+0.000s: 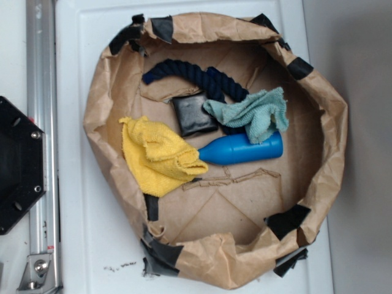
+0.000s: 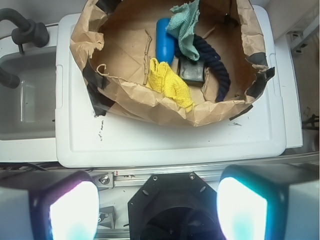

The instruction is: Grab the blue cloth.

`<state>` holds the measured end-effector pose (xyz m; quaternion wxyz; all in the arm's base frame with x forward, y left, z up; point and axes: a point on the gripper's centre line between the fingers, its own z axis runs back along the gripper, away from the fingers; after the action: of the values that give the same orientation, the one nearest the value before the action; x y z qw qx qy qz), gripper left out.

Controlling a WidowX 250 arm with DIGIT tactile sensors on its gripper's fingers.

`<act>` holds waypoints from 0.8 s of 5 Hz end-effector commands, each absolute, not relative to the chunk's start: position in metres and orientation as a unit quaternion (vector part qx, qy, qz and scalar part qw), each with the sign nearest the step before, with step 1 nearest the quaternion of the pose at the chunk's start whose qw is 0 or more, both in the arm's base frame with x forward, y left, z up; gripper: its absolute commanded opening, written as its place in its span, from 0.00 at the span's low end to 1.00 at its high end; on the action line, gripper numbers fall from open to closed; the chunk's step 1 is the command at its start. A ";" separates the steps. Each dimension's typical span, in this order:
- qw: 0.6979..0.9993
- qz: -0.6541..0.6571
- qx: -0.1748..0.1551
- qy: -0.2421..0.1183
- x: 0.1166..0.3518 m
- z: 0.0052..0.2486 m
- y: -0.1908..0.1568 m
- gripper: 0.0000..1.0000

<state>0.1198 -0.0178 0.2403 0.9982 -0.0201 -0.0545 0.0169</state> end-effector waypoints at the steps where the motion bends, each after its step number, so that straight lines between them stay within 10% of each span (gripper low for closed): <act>1: 0.978 0.142 -0.024 -0.152 0.214 0.223 0.016 1.00; 4: 0.985 0.118 -0.007 -0.127 0.287 0.136 0.030 1.00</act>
<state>0.2850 0.0264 0.1217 0.9874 -0.0061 -0.1063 0.1170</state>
